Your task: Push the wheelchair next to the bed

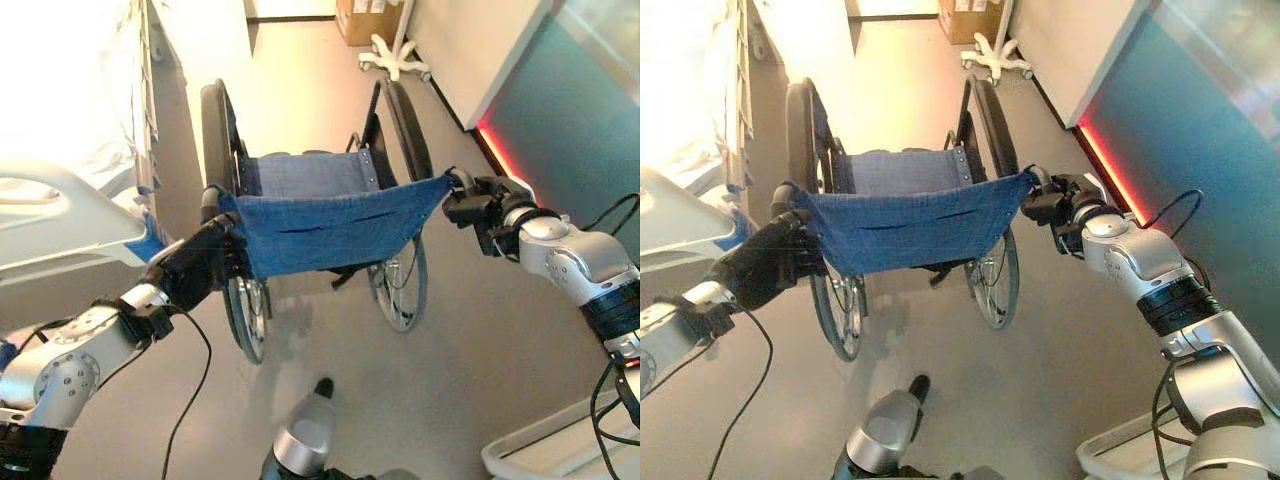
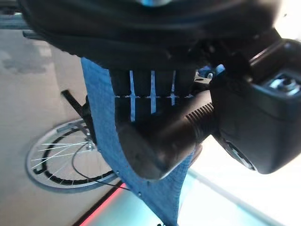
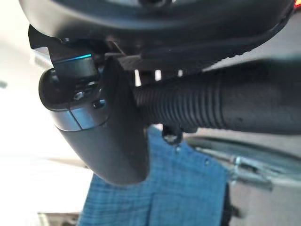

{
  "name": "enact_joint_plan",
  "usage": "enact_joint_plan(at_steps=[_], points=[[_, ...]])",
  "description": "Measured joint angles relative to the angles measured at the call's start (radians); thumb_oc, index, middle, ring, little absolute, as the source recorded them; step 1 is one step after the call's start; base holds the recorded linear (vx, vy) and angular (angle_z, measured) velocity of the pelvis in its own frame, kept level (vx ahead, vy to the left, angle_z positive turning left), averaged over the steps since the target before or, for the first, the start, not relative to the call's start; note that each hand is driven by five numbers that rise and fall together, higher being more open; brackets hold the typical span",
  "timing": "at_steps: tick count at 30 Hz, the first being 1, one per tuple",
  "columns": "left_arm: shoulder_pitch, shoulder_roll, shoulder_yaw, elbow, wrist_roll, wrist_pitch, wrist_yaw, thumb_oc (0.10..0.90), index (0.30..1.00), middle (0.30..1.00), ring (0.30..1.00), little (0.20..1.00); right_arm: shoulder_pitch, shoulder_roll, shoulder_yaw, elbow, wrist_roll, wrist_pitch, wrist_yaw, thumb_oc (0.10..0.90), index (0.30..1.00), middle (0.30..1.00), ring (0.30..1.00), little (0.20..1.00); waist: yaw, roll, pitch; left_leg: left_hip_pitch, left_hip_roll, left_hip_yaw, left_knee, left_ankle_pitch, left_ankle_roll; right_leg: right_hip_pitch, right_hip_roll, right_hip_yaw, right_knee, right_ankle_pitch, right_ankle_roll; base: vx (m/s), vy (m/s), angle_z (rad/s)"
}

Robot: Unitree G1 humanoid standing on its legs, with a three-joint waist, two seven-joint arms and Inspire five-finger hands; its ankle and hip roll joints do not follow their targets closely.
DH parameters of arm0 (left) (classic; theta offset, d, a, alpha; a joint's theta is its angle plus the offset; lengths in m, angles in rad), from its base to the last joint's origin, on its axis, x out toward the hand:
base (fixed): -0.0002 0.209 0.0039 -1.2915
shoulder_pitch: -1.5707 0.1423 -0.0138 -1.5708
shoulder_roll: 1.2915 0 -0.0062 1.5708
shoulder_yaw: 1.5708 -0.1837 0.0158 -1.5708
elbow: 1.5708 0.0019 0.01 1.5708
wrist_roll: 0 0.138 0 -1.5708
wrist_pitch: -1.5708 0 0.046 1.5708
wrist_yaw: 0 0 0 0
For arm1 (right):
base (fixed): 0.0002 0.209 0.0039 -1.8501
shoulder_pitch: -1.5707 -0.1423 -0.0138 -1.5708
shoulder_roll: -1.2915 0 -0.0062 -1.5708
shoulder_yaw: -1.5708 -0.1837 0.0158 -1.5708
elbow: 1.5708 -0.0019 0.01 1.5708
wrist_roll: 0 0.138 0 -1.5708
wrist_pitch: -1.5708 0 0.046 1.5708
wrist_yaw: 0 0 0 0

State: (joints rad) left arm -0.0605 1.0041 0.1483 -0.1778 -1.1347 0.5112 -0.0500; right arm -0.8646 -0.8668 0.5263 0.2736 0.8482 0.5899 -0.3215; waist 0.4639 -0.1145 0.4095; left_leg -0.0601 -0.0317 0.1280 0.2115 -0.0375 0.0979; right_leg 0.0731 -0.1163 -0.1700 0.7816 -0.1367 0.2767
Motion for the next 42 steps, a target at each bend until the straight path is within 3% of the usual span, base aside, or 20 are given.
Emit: enact_joint_plan(at_steps=[1, 3, 8, 9, 12, 18, 20, 23, 25, 28, 29, 30, 31, 32, 35, 36, 37, 39, 40, 42], points=[[-0.014, 0.009, -0.003, 0.003, 0.001, 0.003, 0.01, 0.4, 0.3, 0.3, 0.3, 0.3, 0.0, 0.008, -0.005, 0.003, -0.01, 0.0, 0.0, 0.4, 0.3, 0.3, 0.3, 0.3, -0.003, -0.001, 0.0, 0.023, 0.005, 0.008, -0.022, -0.005, 0.008, -0.047, -0.01, -0.004, 0.038, 0.004, -0.009, 0.46, -0.037, 0.2], [-0.019, 0.048, -0.013, 0.02, 0.001, 0.003, 0.009, 0.4, 0.3, 0.3, 0.3, 0.3, 0.0, 0.036, -0.008, 0.009, -0.032, -0.004, -0.001, 0.4, 0.3, 0.3, 0.3, 0.3, -0.015, 0.003, 0.001, 0.07, 0.0, 0.005, -0.055, -0.006, 0.012, -0.083, -0.06, -0.066, -0.027, -0.059, -0.11, 0.29, -0.13, 0.17], [-0.039, 0.08, -0.02, 0.043, 0.001, -0.005, -0.003, 0.4, 0.3, 0.3, 0.3, 0.3, -0.003, 0.037, -0.014, 0.007, -0.027, -0.011, -0.001, 0.4, 0.3, 0.3, 0.3, 0.3, -0.069, 0.005, 0.001, 0.099, -0.007, -0.052, -0.074, -0.021, -0.001, -0.196, -0.069, -0.092, -0.404, -0.058, -0.125, 0.27, -0.265, 0.44], [-0.039, 0.079, -0.02, 0.051, 0.001, -0.007, -0.013, 0.4, 0.3, 0.3, 0.3, 0.3, -0.005, 0.031, -0.012, 0.002, -0.015, -0.011, -0.001, 0.4, 0.3, 0.3, 0.3, 0.3, -0.08, 0.005, 0.001, 0.102, -0.016, -0.069, -0.072, -0.038, 0.003, -0.222, -0.076, -0.087, -0.493, -0.029, -0.086, 0.38, -0.321, 0.4], [-0.026, 0.076, -0.017, 0.065, 0.003, -0.011, -0.035, 0.4, 0.3, 0.3, 0.3, 0.3, -0.005, 0.019, -0.01, -0.014, 0.015, -0.004, -0.01, 0.4, 0.3, 0.3, 0.3, 0.3, -0.121, -0.001, 0.001, 0.112, -0.038, -0.077, -0.063, -0.071, -0.002, -0.268, -0.115, -0.089, -0.645, 0.087, -0.068, 0.47, -0.332, 0.54], [0.057, 0.041, 0.032, 0.069, 0.037, -0.038, -0.072, 0.4, 0.3, 0.3, 0.3, 0.3, 0.021, -0.002, -0.007, -0.091, 0.11, 0.045, -0.058, 0.4, 0.3, 0.3, 0.3, 0.3, -0.146, -0.007, -0.002, 0.172, -0.022, -0.129, 0.01, -0.17, -0.051, -0.233, -0.111, -0.079, -0.739, 0.176, -0.124, 0.44, -0.297, 0.52], [0.058, 0.027, 0.033, 0.07, 0.042, -0.038, -0.07, 0.4, 0.3, 0.3, 0.3, 0.3, 0.021, -0.002, -0.006, -0.089, 0.113, 0.058, -0.057, 0.4, 0.3, 0.3, 0.3, 0.3, -0.154, -0.02, -0.008, 0.193, -0.012, -0.175, 0.032, -0.211, -0.082, -0.21, -0.085, -0.051, -0.703, 0.279, -0.164, 0.49, -0.233, 0.77], [0.096, 0.03, 0.066, 0.038, 0.039, -0.038, -0.062, 0.4, 0.3, 0.3, 0.3, 0.3, 0.005, -0.005, -0.001, -0.079, 0.115, 0.06, -0.03, 0.4, 0.3, 0.3, 0.3, 0.3, -0.136, 0.004, -0.019, 0.188, 0.08, -0.18, 0.095, -0.237, -0.152, -0.209, -0.007, -0.107, -0.622, 0.213, -0.23, 0.32, -0.272, 0.39], [0.096, 0.011, 0.064, 0.03, 0.028, -0.038, -0.027, 0.4, 0.3, 0.3, 0.3, 0.3, -0.03, -0.001, 0.01, -0.038, 0.111, 0.052, 0.006, 0.4, 0.3, 0.3, 0.3, 0.3, -0.095, 0.009, -0.018, 0.04, 0.079, -0.18, 0.421, -0.218, -0.211, -0.244, 0.003, -0.136, -0.518, 0.146, -0.282, 0.25, -0.339, -0.19], [0.133, -0.019, 0.057, 0.032, 0.027, -0.039, 0.009, 0.4, 0.3, 0.3, 0.3, 0.3, -0.058, 0.032, 0.061, 0.007, 0.108, 0.032, 0.014, 0.4, 0.3, 0.3, 0.3, 0.3, -0.026, 0.02, -0.017, -0.098, 0.025, -0.211, 0.724, 0.023, -0.318, -0.273, 0.002, -0.155, -0.376, 0.066, -0.385, 0.26, -0.243, -0.59], [0.157, -0.029, 0.047, 0.033, 0.031, -0.039, 0.028, 0.4, 0.3, 0.3, 0.3, 0.3, -0.05, 0.044, 0.078, 0.008, 0.1, 0.032, 0.013, 0.4, 0.3, 0.3, 0.3, 0.3, -0.023, 0.016, -0.017, -0.155, -0.021, -0.228, 0.809, 0.178, -0.297, -0.238, -0.003, -0.102, -0.42, 0.033, -0.338, 0.29, -0.128, -0.06], [0.176, -0.033, 0.05, 0.03, 0.036, -0.04, 0.03, 0.4, 0.3, 0.3, 0.3, 0.3, -0.041, 0.048, 0.078, 0.004, 0.098, 0.032, 0.013, 0.4, 0.3, 0.3, 0.3, 0.3, -0.029, 0.019, -0.018, -0.191, -0.039, -0.238, 0.824, 0.12, -0.263, -0.219, 0.002, -0.07, -0.457, 0.042, -0.321, 0.44, -0.141, 0.24], [0.203, -0.041, 0.057, 0.017, 0.043, -0.052, 0.023, 0.4, 0.3, 0.3, 0.3, 0.3, -0.03, 0.041, 0.079, -0.013, 0.093, 0.034, 0.013, 0.4, 0.3, 0.3, 0.3, 0.3, -0.038, 0.009, -0.015, -0.208, -0.068, -0.229, 0.697, 0.017, -0.16, -0.183, 0.016, -0.028, -0.529, 0.073, -0.317, 0.31, -0.064, 0.36], [0.212, -0.044, 0.055, 0.008, 0.044, -0.057, 0.023, 0.4, 0.3, 0.3, 0.3, 0.3, -0.029, 0.032, 0.082, -0.017, 0.094, 0.037, 0.013, 0.4, 0.3, 0.3, 0.3, 0.3, -0.045, 0.009, -0.014, -0.212, -0.078, -0.218, 0.609, 0.0, -0.141, -0.165, 0.026, -0.012, -0.562, 0.086, -0.315, 0.47, -0.093, 0.32], [0.225, -0.061, 0.052, -0.013, 0.05, -0.07, -0.005, 0.4, 0.3, 0.3, 0.3, 0.3, -0.043, 0.015, 0.086, -0.017, 0.093, 0.036, 0.013, 0.4, 0.3, 0.3, 0.3, 0.3, -0.034, 0.042, -0.016, -0.098, -0.055, -0.215, 0.016, 0.02, -0.195, -0.15, 0.082, 0.083, -0.618, 0.093, -0.293, 0.47, -0.093, -0.06], [0.223, -0.099, 0.049, -0.013, 0.055, -0.072, -0.019, 0.4, 0.3, 0.3, 0.3, 0.3, -0.059, -0.003, 0.092, -0.017, 0.094, 0.037, 0.013, 0.4, 0.3, 0.3, 0.3, 0.3, -0.018, 0.109, -0.034, -0.05, 0.006, -0.212, -0.089, 0.024, -0.199, -0.136, 0.134, 0.031, -0.616, 0.084, -0.295, 0.59, -0.109, -0.65], [0.222, -0.097, 0.056, -0.02, 0.069, -0.09, -0.022, 0.4, 0.3, 0.3, 0.3, 0.3, -0.087, 0.014, 0.095, 0.012, 0.089, 0.033, 0.007, 0.4, 0.3, 0.3, 0.3, 0.3, 0.03, 0.119, -0.03, -0.047, 0.043, -0.104, -0.082, 0.073, -0.16, -0.191, 0.131, -0.076, -0.332, -0.002, -0.346, 0.6, -0.119, -0.89], [0.216, -0.063, 0.052, -0.017, 0.08, -0.096, 0.0, 0.4, 0.3, 0.3, 0.3, 0.3, -0.085, 0.063, 0.096, 0.049, 0.086, 0.033, -0.007, 0.4, 0.3, 0.3, 0.3, 0.3, 0.048, 0.092, -0.029, -0.039, 0.069, -0.001, -0.027, 0.076, -0.15, -0.113, 0.117, -0.167, -0.189, -0.132, -0.336, 0.49, -0.077, -0.4], [0.207, -0.047, 0.046, -0.015, 0.083, -0.088, 0.009, 0.4, 0.3, 0.3, 0.3, 0.3, -0.074, 0.065, 0.095, 0.047, 0.079, 0.033, -0.007, 0.4, 0.3, 0.3, 0.3, 0.3, 0.038, 0.066, -0.028, -0.06, 0.059, 0.045, 0.044, 0.058, -0.122, -0.021, 0.114, -0.167, -0.304, -0.198, -0.343, 0.64, -0.078, 0.43], [0.2, -0.078, 0.053, -0.009, 0.088, -0.08, 0.009, 0.4, 0.3, 0.3, 0.3, 0.3, -0.064, 0.071, 0.083, 0.037, 0.065, 0.029, -0.008, 0.4, 0.3, 0.3, 0.3, 0.3, 0.014, 0.077, -0.032, -0.207, 0.038, -0.004, 0.308, -0.061, -0.225, 0.086, 0.184, -0.022, -0.483, -0.219, -0.358, 0.47, -0.067, 0.47]])
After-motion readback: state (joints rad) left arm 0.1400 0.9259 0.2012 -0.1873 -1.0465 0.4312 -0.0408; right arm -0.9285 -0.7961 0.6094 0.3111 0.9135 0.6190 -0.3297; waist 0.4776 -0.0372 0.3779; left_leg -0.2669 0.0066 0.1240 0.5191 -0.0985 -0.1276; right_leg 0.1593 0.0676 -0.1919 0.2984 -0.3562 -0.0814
